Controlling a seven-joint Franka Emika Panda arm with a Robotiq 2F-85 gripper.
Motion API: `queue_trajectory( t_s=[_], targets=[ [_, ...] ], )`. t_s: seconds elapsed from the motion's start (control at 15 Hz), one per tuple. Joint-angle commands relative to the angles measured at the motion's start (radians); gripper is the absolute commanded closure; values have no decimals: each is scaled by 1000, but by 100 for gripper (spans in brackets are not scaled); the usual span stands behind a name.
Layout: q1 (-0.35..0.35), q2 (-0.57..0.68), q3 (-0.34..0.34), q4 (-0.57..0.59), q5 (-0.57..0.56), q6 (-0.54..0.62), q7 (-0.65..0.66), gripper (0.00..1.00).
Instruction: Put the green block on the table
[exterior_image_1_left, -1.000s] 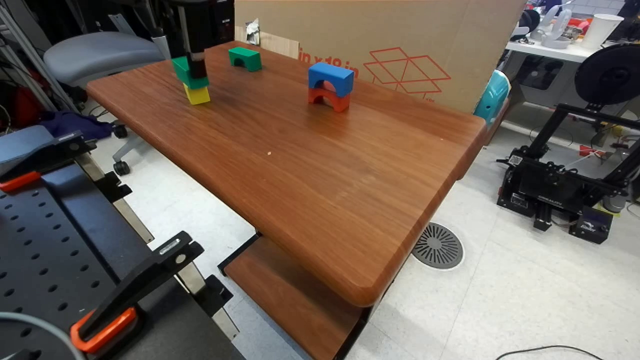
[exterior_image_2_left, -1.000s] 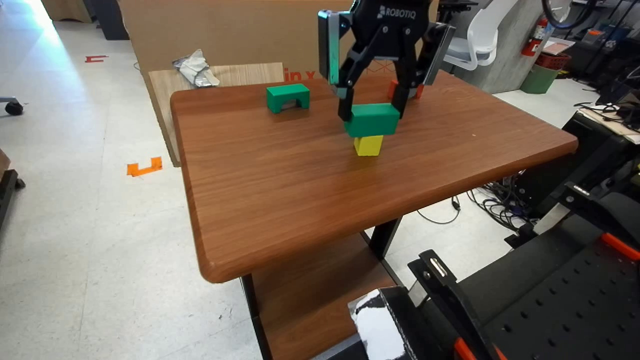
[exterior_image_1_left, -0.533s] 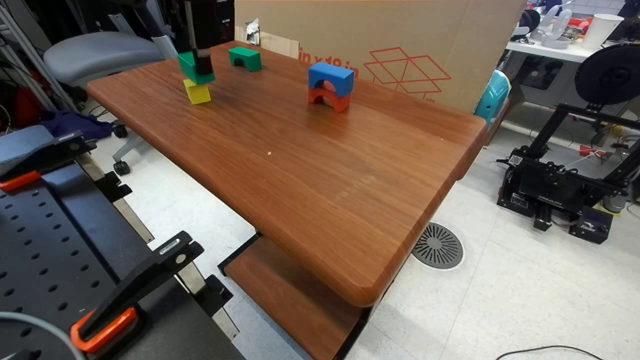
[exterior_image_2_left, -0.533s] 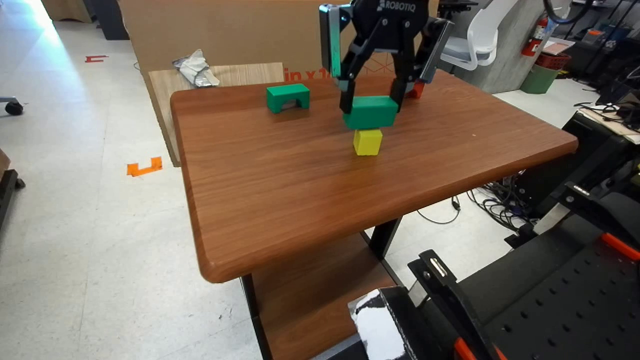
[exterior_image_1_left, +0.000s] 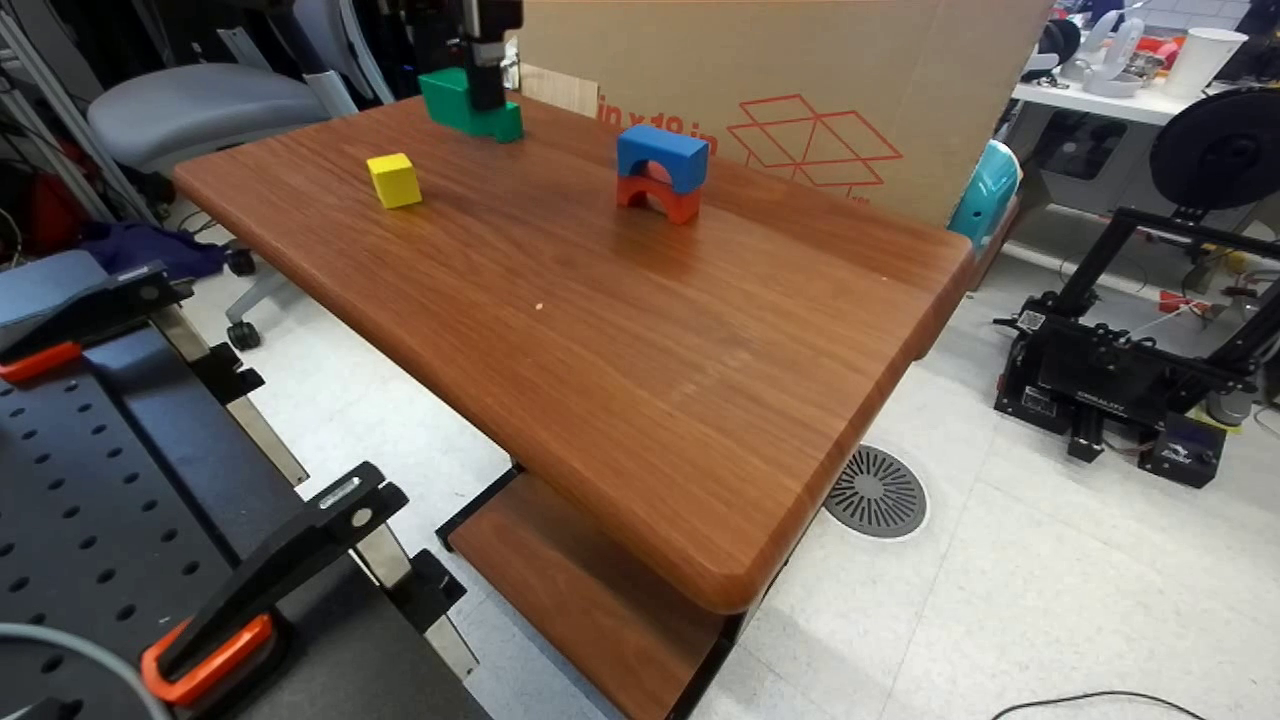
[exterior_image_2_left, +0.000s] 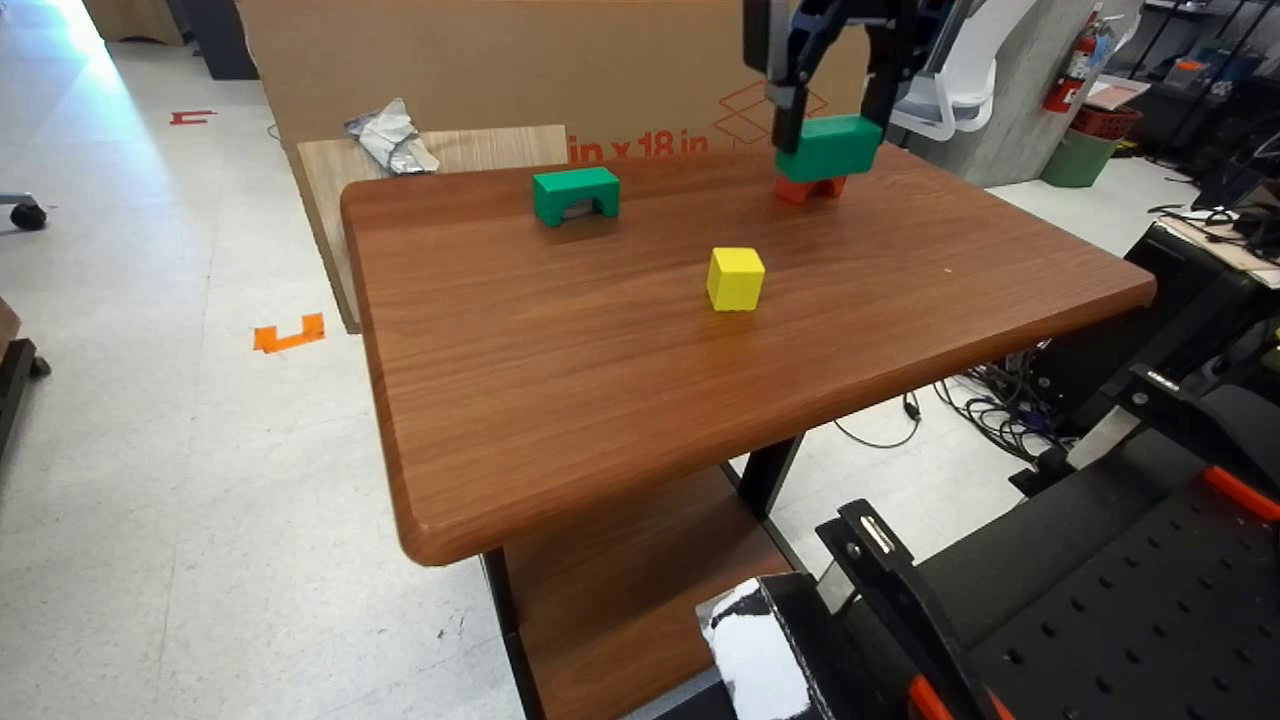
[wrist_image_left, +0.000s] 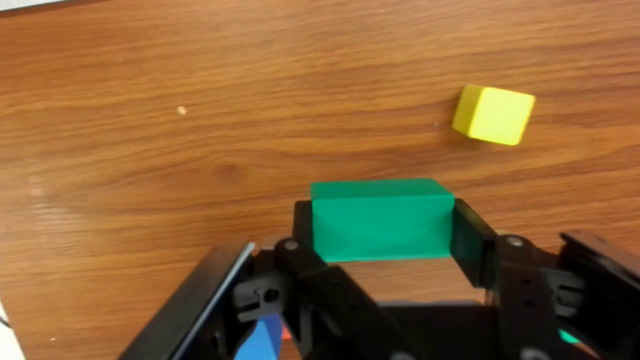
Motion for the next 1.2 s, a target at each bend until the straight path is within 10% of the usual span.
queue_trajectory(
  t_s=[0.0,0.8,0.93,1.13],
  targets=[
    [2,88,-58,103,-121,-56,21,59],
    [8,262,-84,205,-148,-48,-31,59],
    [5,253,-84,197,-145,-50,-34,8],
    [10,227,-89,160,-152,-37,-27,0]
  ],
)
